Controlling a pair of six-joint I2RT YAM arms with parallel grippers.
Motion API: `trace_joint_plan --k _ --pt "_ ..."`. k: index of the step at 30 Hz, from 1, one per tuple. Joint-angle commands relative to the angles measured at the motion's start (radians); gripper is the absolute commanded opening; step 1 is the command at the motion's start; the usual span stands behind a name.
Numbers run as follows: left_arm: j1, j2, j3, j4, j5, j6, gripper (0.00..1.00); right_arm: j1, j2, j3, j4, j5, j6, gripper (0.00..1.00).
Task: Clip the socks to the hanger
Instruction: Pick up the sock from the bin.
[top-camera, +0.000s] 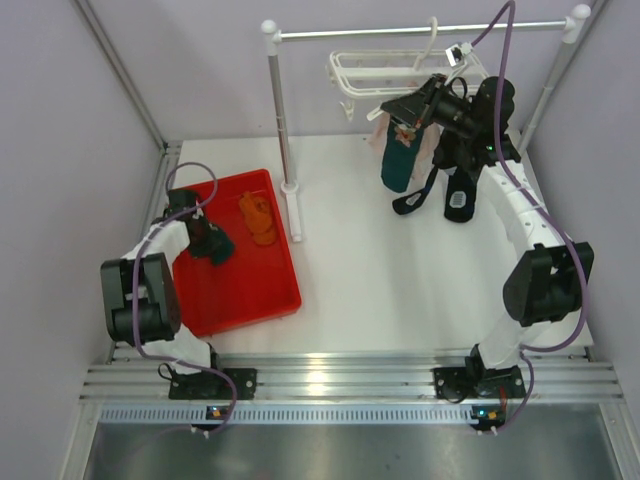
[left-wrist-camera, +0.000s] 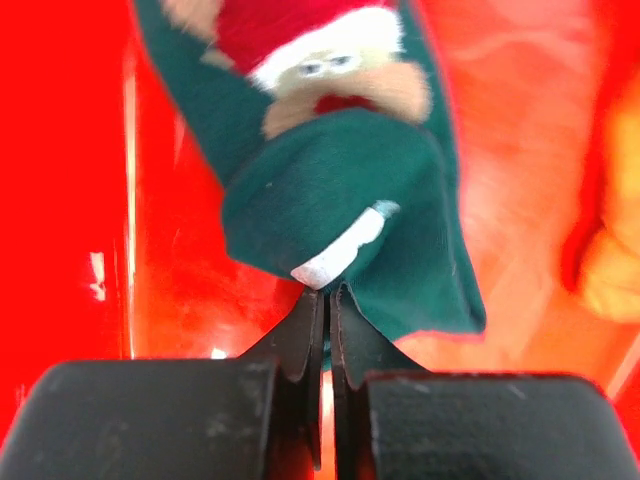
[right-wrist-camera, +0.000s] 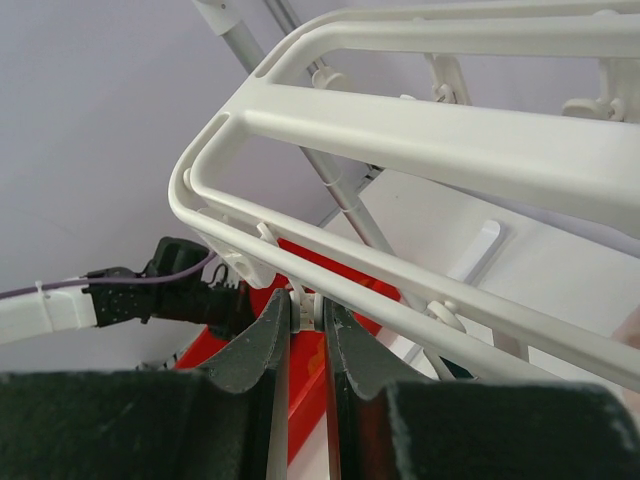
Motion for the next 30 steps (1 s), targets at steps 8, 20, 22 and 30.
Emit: trace_joint_plan --k 8,20,22,30 --pt "-0.069 -0.355 0.107 -0.22 0.22 0.601 0.0 -0.006 -0.031 0.02 0.026 0.007 -0.015 0.0" --pt "-0.069 -0.503 0.25 -0.876 0.437 1.284 0.0 -0.006 -0.034 0.013 0.049 -0.006 -0.001 0.0" --pt "-0.067 -0.458 0.276 -0.894 0.382 1.3 0.0 -0.006 -0.034 0.008 0.052 -0.006 -0.001 0.0" --pt "-0.073 -0.275 0.311 -0.798 0.53 1.194 0.0 -0.006 -0.022 0.013 0.064 -0.002 0.002 0.0"
